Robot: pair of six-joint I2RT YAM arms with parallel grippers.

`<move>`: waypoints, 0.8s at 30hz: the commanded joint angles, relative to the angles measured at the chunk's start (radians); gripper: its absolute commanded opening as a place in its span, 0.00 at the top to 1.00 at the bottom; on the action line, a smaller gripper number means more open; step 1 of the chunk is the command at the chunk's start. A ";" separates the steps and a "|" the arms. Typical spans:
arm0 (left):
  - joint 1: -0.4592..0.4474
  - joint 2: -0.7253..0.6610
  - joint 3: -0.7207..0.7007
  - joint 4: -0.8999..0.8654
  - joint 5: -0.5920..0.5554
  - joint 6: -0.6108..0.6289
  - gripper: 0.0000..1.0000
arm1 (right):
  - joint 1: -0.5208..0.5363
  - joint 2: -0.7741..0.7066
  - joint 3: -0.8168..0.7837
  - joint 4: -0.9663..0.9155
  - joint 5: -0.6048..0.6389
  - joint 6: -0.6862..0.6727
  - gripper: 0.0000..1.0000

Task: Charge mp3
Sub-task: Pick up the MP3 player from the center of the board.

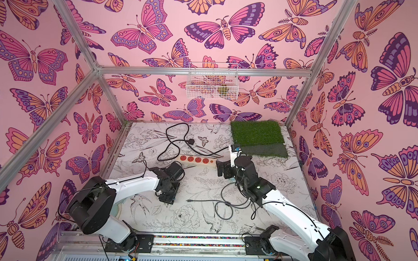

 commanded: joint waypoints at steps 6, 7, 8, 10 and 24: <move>0.017 0.061 -0.056 -0.010 -0.047 0.023 0.39 | 0.009 0.006 0.040 -0.026 0.012 -0.017 0.01; 0.017 0.062 -0.056 -0.011 -0.047 0.025 0.40 | 0.010 0.007 0.042 -0.027 0.013 -0.018 0.01; 0.017 0.062 -0.054 -0.011 -0.049 0.030 0.42 | 0.011 0.008 0.041 -0.028 0.014 -0.018 0.01; 0.018 0.063 -0.057 -0.010 -0.053 0.035 0.43 | 0.011 0.009 0.039 -0.027 0.015 -0.019 0.01; 0.031 0.051 -0.073 -0.011 -0.069 0.084 0.59 | 0.018 0.028 0.046 -0.032 0.015 -0.023 0.01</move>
